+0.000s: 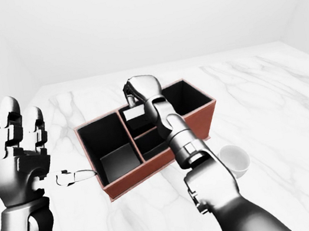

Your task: Pick up the book and place it in the front compartment of the caddy.

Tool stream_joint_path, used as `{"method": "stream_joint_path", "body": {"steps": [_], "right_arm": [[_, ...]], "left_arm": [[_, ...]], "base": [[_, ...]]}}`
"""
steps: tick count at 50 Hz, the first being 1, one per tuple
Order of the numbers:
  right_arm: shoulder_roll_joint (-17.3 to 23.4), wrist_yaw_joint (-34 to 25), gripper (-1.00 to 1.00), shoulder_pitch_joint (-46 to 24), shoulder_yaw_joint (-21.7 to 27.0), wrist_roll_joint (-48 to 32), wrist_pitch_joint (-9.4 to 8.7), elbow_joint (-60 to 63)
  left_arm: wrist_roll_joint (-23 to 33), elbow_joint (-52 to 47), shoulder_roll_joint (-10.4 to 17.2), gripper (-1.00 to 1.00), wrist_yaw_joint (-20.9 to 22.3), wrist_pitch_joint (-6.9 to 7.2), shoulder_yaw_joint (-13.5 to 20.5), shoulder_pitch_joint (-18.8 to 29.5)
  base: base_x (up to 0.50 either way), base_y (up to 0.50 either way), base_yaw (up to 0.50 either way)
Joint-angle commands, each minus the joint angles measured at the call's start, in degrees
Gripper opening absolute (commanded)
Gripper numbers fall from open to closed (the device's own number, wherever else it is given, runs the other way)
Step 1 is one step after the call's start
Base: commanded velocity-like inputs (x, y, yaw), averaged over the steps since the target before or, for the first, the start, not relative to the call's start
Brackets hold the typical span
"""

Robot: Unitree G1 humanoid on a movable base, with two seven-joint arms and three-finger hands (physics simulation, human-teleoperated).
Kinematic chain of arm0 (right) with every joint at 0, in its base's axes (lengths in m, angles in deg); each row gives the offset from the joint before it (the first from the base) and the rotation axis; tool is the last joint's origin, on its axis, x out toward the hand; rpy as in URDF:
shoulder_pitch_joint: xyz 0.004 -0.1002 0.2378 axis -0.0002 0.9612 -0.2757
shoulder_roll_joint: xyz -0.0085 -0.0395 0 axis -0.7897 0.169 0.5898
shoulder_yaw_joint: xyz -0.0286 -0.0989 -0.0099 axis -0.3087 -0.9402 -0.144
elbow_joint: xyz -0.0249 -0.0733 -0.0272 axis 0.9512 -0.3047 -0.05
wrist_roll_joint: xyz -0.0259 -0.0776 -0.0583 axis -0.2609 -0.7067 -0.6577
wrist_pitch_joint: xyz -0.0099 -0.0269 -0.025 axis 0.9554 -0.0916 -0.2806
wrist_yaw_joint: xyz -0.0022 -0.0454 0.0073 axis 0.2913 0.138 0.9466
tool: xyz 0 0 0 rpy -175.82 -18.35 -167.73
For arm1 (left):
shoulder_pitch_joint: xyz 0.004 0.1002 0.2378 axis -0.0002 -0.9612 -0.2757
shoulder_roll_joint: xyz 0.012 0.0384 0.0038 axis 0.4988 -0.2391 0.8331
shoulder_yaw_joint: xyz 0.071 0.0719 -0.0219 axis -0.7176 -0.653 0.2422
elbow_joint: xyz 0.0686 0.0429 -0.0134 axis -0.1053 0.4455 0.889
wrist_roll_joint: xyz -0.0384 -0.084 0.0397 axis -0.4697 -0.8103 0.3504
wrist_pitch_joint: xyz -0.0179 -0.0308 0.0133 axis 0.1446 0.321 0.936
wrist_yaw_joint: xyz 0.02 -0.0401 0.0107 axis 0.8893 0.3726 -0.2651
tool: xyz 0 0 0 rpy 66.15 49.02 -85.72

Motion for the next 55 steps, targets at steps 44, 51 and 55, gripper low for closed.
{"method": "stream_joint_path", "body": {"steps": [44, 51, 55], "right_arm": [[-1.48, 11.22, -1.0, -4.35, -0.58, -4.39, 0.0, -12.9], [-1.84, 11.69, -1.0, -4.1, -0.67, -4.67, 0.0, -12.81], [-2.02, 11.39, -1.0, -4.31, -0.54, -4.47, 0.0, -12.44]], "left_arm": [[0.02, -0.31, 0.07, 1.0, -0.08, 0.0, 0.04, 0.19], [0.02, -0.62, 0.02, 1.0, 0.01, 0.0, 0.02, -0.11], [0.04, -0.34, 0.0, 1.0, 0.12, 0.0, 0.02, -0.15]], "base": [[0.0, 0.0, 0.0], [0.0, 0.0, 0.0], [0.0, 0.0, 0.0]]}}
